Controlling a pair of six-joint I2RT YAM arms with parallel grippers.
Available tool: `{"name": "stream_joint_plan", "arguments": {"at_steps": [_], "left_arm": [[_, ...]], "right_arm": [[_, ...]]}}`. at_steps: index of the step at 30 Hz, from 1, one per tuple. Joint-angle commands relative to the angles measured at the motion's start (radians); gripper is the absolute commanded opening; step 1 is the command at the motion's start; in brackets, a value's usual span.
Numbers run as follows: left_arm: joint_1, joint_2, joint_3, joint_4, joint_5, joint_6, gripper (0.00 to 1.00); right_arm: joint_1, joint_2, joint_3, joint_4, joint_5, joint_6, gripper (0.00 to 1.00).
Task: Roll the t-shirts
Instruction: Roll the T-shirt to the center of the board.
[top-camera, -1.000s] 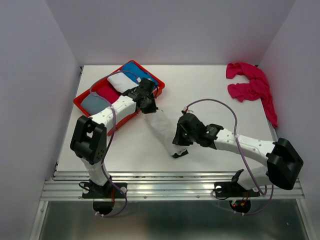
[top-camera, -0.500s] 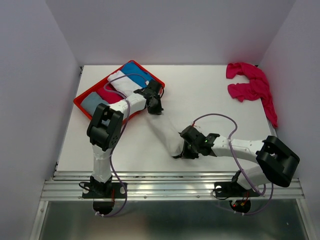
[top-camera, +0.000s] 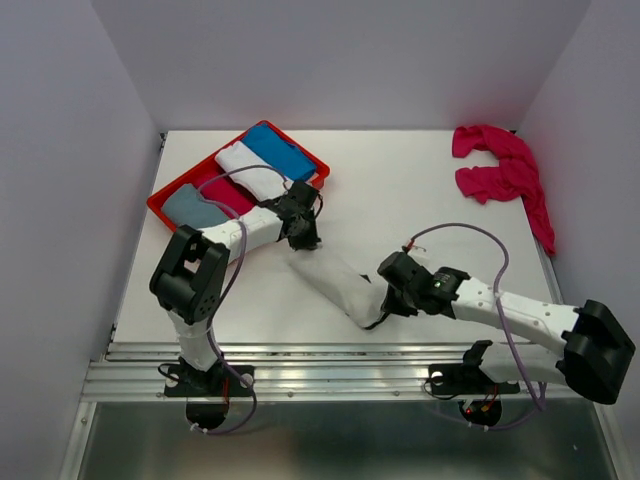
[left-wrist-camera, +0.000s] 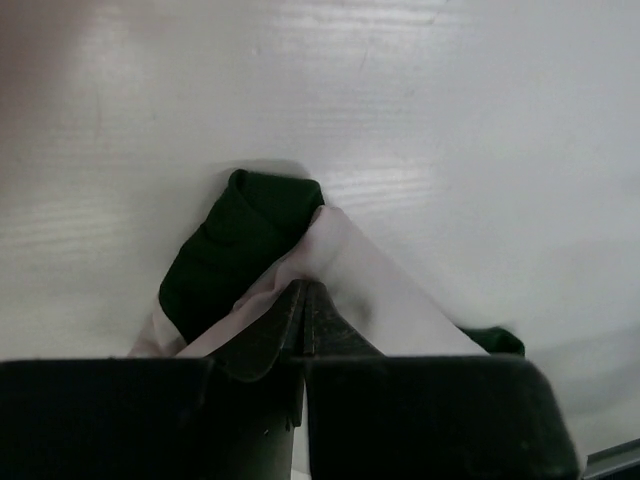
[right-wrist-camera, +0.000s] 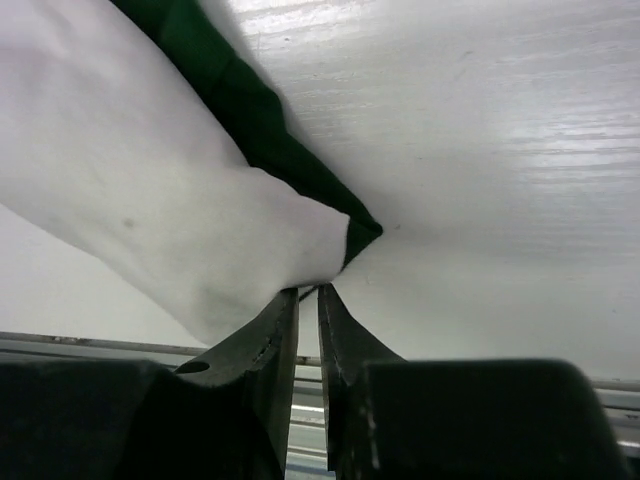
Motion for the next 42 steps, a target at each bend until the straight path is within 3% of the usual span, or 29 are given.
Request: {"name": "stream_joint_plan", "arguments": {"at_steps": [1, 5, 10, 17, 23, 24, 25, 27, 30, 36, 42], "left_arm": [[-0.054, -0.134, -0.121, -0.09, -0.037, -0.055, 0.11], [-0.07, -0.276, -0.208, -0.107, -0.037, -0.11, 0.12], [-0.071, -0.359, -0.192, -0.182, -0.126, -0.124, 0.13], [-0.07, -0.385, -0.168, -0.239, -0.18, -0.109, 0.15], [-0.07, -0.419, -0.218, -0.216, -0.168, -0.089, 0.28], [-0.067, -0.421, -0.224, -0.213, -0.164, -0.088, 0.43], [-0.066, -0.422, -0.232, -0.207, -0.161, -0.085, 0.49], [-0.062, -0.422, -0.237, -0.199, -0.152, -0.08, 0.6], [-0.057, -0.438, -0.26, -0.177, -0.125, -0.084, 0.68], [-0.054, -0.468, -0.318, -0.133, -0.062, -0.098, 0.74], [-0.054, -0.504, -0.396, -0.056, 0.009, -0.123, 0.75]], "right_arm": [[0.004, -0.093, 0.078, -0.136, 0.092, 0.003, 0.2], [0.004, -0.11, 0.142, -0.123, 0.058, -0.023, 0.18], [0.004, -0.037, 0.198, -0.032, 0.009, -0.059, 0.18], [0.004, 0.143, 0.092, -0.003, 0.047, 0.041, 0.18], [0.004, 0.126, 0.021, -0.003, 0.054, 0.049, 0.17], [0.004, 0.085, 0.044, -0.001, 0.051, 0.035, 0.19], [0.004, 0.059, 0.057, -0.003, 0.052, 0.029, 0.2], [0.004, 0.01, 0.08, -0.02, 0.07, 0.026, 0.28], [0.004, -0.068, 0.119, -0.104, 0.121, 0.062, 0.45], [-0.005, -0.237, 0.023, -0.205, 0.078, 0.223, 0.79], [-0.005, -0.403, -0.159, -0.136, -0.003, 0.369, 0.83]]}}
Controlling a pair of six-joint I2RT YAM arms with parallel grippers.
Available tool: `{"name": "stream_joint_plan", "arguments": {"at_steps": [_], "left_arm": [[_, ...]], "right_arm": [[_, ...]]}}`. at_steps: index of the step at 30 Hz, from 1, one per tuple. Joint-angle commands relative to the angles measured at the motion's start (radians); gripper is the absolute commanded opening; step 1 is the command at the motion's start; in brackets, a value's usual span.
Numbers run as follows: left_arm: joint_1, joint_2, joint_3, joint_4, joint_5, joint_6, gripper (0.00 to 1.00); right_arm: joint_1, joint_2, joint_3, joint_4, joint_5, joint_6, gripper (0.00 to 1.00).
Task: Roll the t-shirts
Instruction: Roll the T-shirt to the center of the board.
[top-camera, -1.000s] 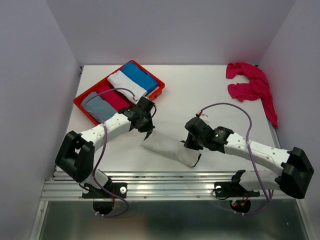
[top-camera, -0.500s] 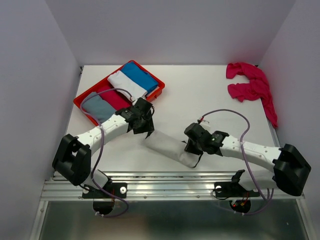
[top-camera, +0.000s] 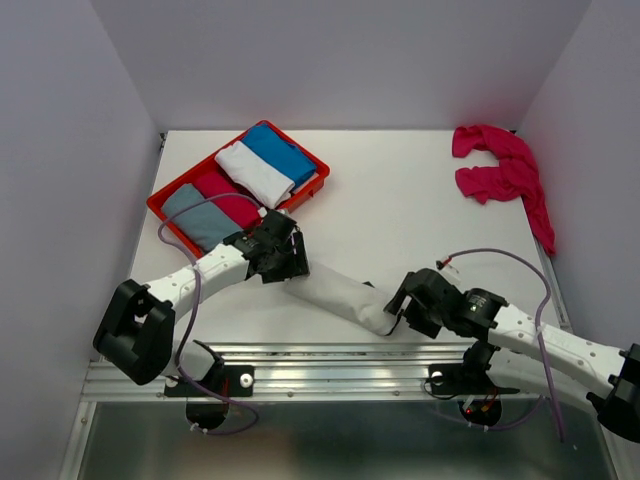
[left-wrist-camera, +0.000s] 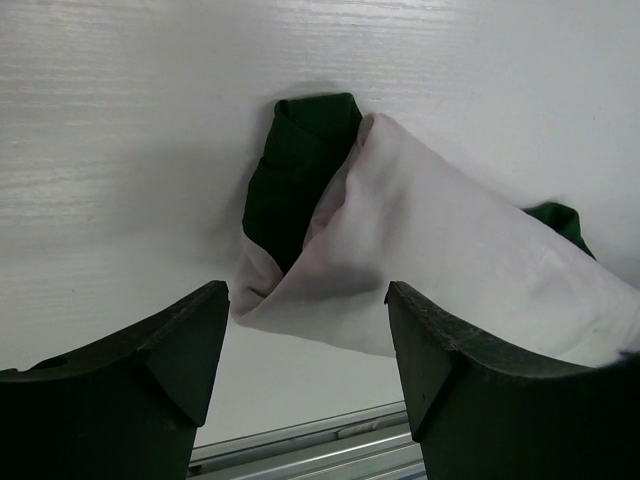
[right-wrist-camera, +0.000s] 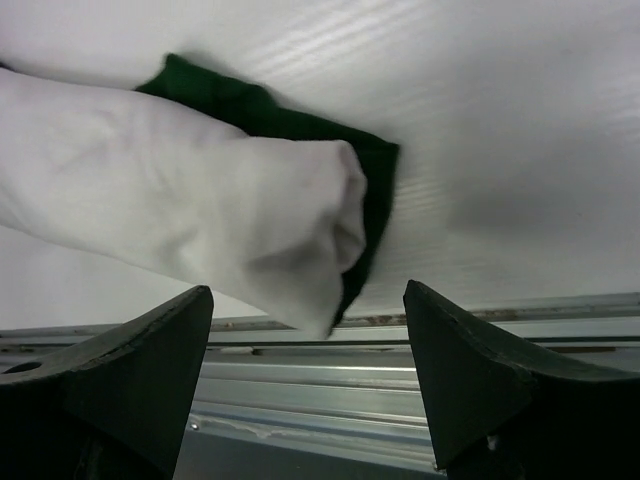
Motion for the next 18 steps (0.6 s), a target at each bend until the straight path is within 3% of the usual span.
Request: {"name": "stream_joint_plan", "arguments": {"at_steps": [1, 7, 13, 18], "left_arm": [[0.003, -0.041, -0.031, 0.071, 0.051, -0.017, 0.75], [0.003, -0.013, -0.028, 0.091, 0.049, -0.012, 0.75], [0.005, -0.003, -0.019, 0.09, 0.037, -0.006, 0.75], [0.012, -0.004, -0.013, 0.081, 0.029, 0.006, 0.75]], "right_arm": [[-0.004, -0.086, -0.093, 0.041, -0.042, 0.13, 0.83], [-0.004, -0.042, -0.185, 0.18, -0.072, 0.175, 0.82], [-0.013, -0.037, -0.248, 0.215, 0.045, 0.203, 0.66], [-0.035, -0.066, -0.335, 0.288, 0.04, 0.184, 0.52]]}}
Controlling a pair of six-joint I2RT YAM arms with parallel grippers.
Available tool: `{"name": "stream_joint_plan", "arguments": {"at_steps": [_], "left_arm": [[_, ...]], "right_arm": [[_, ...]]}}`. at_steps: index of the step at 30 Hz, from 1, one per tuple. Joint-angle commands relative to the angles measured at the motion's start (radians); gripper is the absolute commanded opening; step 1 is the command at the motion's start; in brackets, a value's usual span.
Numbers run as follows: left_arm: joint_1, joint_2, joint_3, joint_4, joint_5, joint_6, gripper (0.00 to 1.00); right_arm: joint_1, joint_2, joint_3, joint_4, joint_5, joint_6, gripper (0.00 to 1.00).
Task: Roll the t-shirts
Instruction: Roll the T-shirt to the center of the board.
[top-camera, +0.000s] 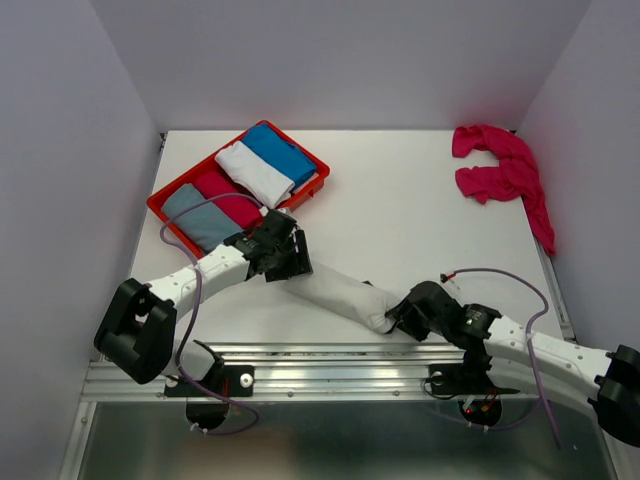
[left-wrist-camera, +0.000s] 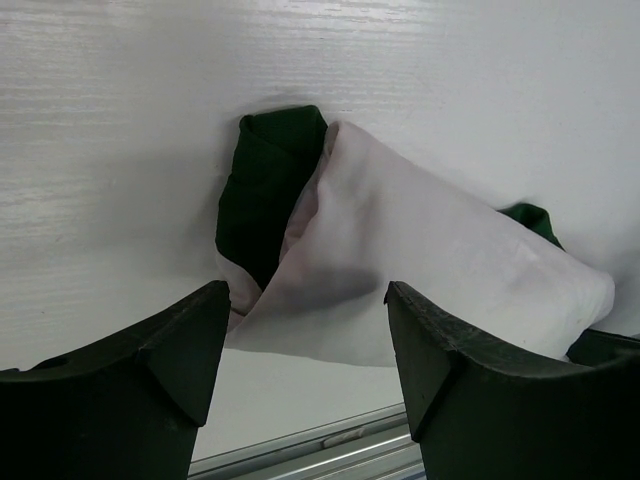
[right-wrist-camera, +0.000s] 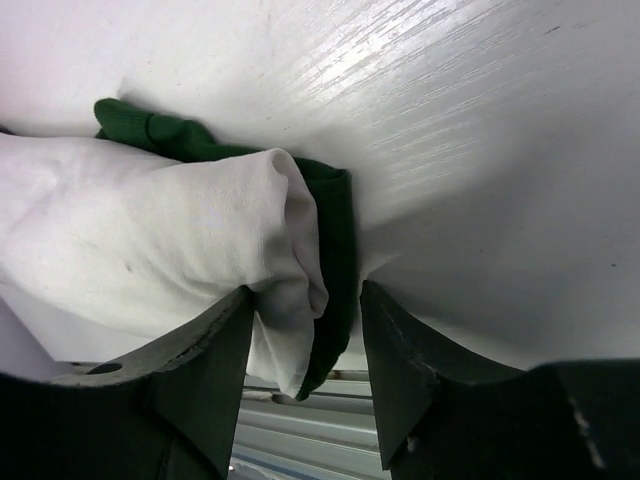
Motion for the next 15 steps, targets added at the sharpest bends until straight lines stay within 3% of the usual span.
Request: {"name": "stream_joint_plan", "arguments": {"at_steps": [1, 5, 8, 9, 11, 15], "left_arm": [[0.013, 0.0, 0.023, 0.003, -0.015, 0.024, 0.75], [0.03, 0.0, 0.032, -0.006, -0.015, 0.036, 0.75], [0.042, -0.003, 0.035, -0.01, -0.015, 0.044, 0.75], [0.046, -0.003, 0.035, -0.015, -0.014, 0.047, 0.75], [0.055, -0.005, 0.035, -0.018, -0.011, 0.047, 0.75], [0.072, -0.032, 0.009, -0.007, 0.028, 0.035, 0.75]], "right_arm": [[-0.027, -0.014, -0.074, 0.062, 0.062, -0.004, 0.51], [-0.036, 0.032, -0.058, 0.094, 0.053, -0.056, 0.45], [-0.036, 0.124, -0.011, 0.131, 0.038, -0.116, 0.27], [-0.036, 0.149, 0.004, 0.131, 0.044, -0.136, 0.14], [-0.036, 0.221, 0.049, 0.131, 0.053, -0.162, 0.06], [-0.09, 0.316, 0.101, 0.131, 0.048, -0.289, 0.01]]}}
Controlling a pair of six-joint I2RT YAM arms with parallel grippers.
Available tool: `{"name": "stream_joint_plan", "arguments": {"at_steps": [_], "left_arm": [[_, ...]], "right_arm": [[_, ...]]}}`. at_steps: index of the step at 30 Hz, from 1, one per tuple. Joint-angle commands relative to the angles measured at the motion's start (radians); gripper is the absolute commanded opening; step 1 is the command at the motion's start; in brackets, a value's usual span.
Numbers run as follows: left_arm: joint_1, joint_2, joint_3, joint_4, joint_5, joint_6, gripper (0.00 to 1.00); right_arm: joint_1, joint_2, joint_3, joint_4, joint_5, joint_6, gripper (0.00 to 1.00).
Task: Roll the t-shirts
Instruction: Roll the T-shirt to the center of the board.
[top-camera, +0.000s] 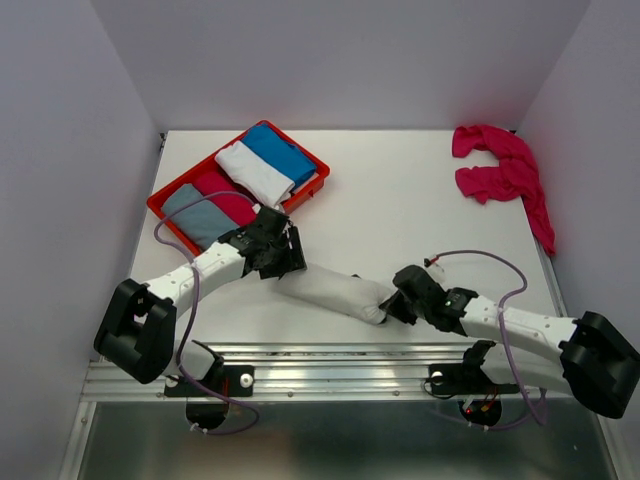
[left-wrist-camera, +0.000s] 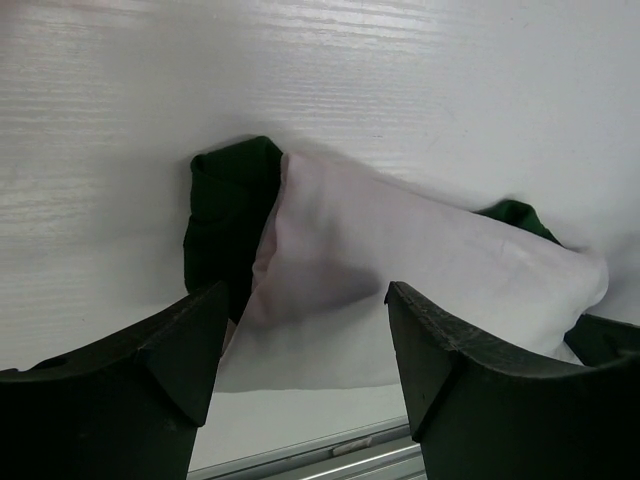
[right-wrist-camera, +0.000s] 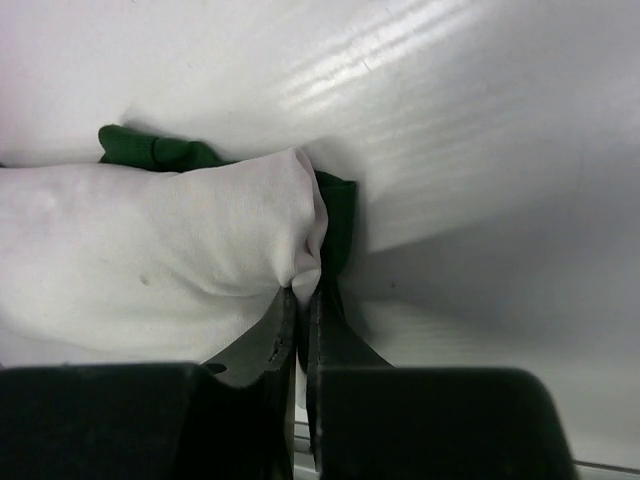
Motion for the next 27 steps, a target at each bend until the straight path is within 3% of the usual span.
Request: {"name": "stream_joint_plan", "arguments": {"at_steps": [1, 7, 16, 27], "left_arm": [[0.023, -0.042, -0.006, 0.011, 0.048, 0.004, 0.75], [0.054, -0.057, -0.056, 0.039, 0.099, -0.026, 0.75], [0.059, -0.054, -0.089, -0.033, 0.028, -0.117, 0.75], [0.062, -0.271, -0.174, -0.048, -0.07, -0.246, 0.66]], "right_arm": [[-0.092, 0.108, 0.035, -0.043, 0.021, -0.183, 0.01], [-0.195, 0.175, 0.093, -0.043, -0.024, -0.404, 0.01], [-0.204, 0.27, 0.14, -0.011, -0.061, -0.458, 0.01], [-0.204, 0.325, 0.181, -0.006, -0.074, -0.483, 0.01]]}}
